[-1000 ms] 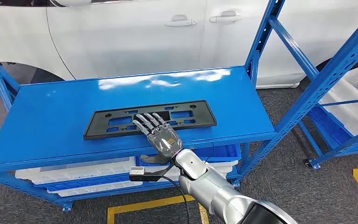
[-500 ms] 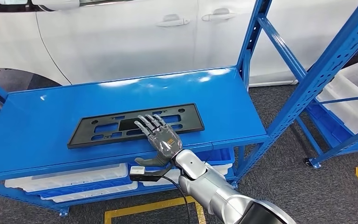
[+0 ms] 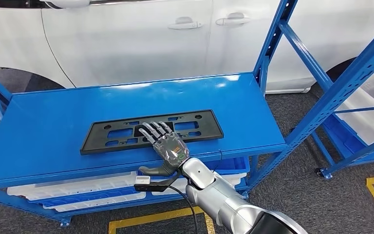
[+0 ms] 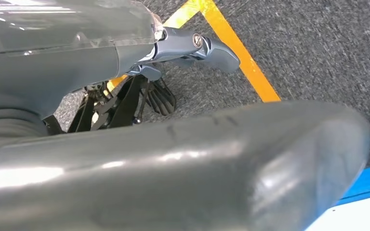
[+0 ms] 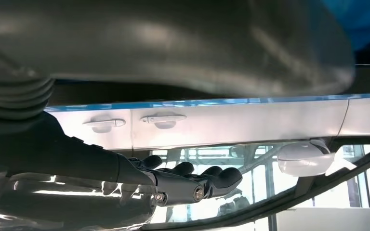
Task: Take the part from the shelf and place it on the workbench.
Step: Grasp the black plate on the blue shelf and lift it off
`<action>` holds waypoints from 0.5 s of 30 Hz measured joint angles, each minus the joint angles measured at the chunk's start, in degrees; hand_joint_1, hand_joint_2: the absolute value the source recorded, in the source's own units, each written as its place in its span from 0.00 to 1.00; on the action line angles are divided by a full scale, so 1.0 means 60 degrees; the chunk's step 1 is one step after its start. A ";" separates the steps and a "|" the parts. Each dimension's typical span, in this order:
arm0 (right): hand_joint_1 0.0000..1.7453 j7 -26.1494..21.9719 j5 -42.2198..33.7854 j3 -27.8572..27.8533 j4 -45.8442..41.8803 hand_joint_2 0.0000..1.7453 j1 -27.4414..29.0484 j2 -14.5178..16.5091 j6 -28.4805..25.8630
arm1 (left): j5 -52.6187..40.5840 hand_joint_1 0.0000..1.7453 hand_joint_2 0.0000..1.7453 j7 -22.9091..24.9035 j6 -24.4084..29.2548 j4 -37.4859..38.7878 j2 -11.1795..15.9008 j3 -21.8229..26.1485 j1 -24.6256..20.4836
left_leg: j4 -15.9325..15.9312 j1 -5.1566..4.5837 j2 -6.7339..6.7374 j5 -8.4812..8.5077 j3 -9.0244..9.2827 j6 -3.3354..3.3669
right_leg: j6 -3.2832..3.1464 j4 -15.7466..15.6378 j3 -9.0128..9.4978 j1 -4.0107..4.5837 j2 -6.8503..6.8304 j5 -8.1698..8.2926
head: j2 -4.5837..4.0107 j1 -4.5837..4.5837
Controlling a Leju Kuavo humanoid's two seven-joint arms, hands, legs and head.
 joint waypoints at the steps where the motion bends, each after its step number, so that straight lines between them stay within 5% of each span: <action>1: 0.00 -0.0026 0.0000 -0.0001 -0.0001 1.00 -0.0001 0.0002 0.0004 | 0.0000 0.00 0.00 0.0000 0.0013 0.0000 -0.0001 0.0000 -0.0001 | 0.0011 0.0000 -0.0009 -0.0012 0.0010 -0.0018 | -0.0023 -0.0638 0.0304 -0.0008 -0.0002 0.0364 | 0.0000 0.0000; 4: 0.00 -0.0071 0.0034 -0.0003 -0.0002 1.00 -0.0025 0.0019 0.0013 | 0.0000 0.00 0.00 0.0000 0.0036 0.0000 -0.0017 0.0000 -0.0002 | 0.0051 -0.0036 -0.0028 -0.0061 0.0023 -0.0133 | -0.0165 -0.2363 0.1143 0.0044 0.0003 0.0984 | 0.0000 -0.0001; 8: 0.00 0.0110 0.0364 0.0006 0.0009 1.00 -0.0035 0.0078 -0.0022 | 0.0000 0.00 0.00 -0.0005 0.0065 0.0000 -0.0016 0.0000 -0.0004 | 0.0104 -0.0019 -0.0022 -0.0146 0.0015 -0.0346 | -0.0353 -0.2577 0.1236 0.0052 0.0006 0.1054 | 0.0000 -0.0001; 10: 0.00 0.0416 0.0755 0.0040 0.0015 1.00 -0.0056 0.0147 -0.0080 | 0.0000 0.00 0.00 -0.0015 0.0086 0.0000 -0.0014 0.0000 -0.0003 | 0.0772 0.0008 -0.0019 -0.0571 -0.0266 -0.0417 | -0.0448 -0.2645 0.1270 0.0009 -0.0005 0.1093 | 0.0000 -0.0001; 13: 0.00 0.0869 0.1419 0.0097 0.0012 1.00 -0.0033 0.0199 -0.0139 | -0.0001 0.00 0.00 -0.0040 0.0111 0.0000 -0.0015 -0.0001 0.0011 | 0.2537 0.0025 -0.0019 -0.1340 -0.1074 -0.0502 | -0.0493 -0.2638 0.1265 0.0033 -0.0016 0.1082 | 0.0000 0.0000; 15: 0.00 0.1020 0.1714 0.0103 -0.0016 1.00 -0.0002 0.0203 -0.0146 | 0.0000 0.00 0.00 -0.0061 0.0101 0.0000 -0.0012 -0.0004 0.0020 | 0.2486 0.0034 -0.0016 -0.1102 -0.1053 -0.0529 | -0.0483 -0.2614 0.1269 0.0031 -0.0010 0.1067 | 0.0000 -0.0001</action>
